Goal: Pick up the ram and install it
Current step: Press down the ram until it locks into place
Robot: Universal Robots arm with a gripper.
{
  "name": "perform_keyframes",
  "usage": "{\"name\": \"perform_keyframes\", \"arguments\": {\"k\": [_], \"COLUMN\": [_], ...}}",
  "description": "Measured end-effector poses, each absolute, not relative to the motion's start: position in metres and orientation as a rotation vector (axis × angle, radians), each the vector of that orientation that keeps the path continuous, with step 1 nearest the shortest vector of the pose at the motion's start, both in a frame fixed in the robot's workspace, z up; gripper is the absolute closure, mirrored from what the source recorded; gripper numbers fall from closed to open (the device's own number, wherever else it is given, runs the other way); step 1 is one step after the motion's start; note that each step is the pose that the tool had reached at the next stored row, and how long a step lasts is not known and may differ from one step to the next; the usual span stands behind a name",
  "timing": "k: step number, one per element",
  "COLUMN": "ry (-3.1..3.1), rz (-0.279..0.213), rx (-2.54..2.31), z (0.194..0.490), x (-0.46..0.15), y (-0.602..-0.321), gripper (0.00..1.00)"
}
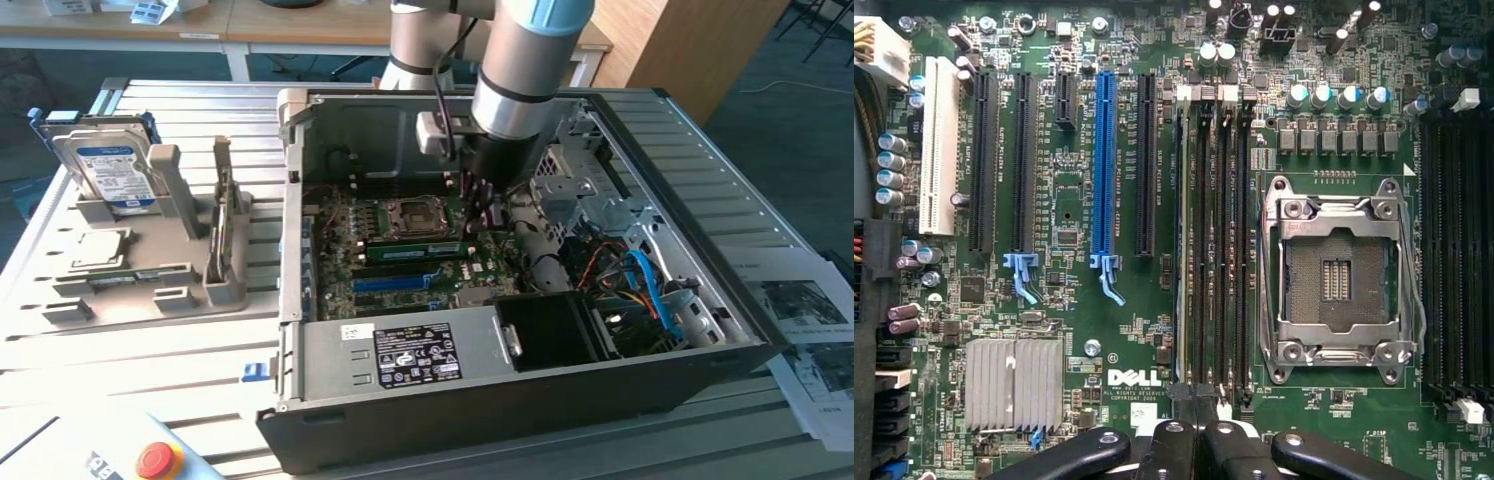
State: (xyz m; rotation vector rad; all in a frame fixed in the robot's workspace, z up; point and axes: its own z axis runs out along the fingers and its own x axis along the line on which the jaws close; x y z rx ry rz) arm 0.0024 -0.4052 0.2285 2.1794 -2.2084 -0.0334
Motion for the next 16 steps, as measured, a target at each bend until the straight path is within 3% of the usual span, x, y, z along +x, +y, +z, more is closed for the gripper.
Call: {"name": "perform_keyframes", "arguments": {"k": [16], "ry": [-2.208], "rz": [-0.033], "rx": [2.179], "z": [0.2255], "x": [0.0024], "y": [-0.4053], "gripper": [0.9]}}
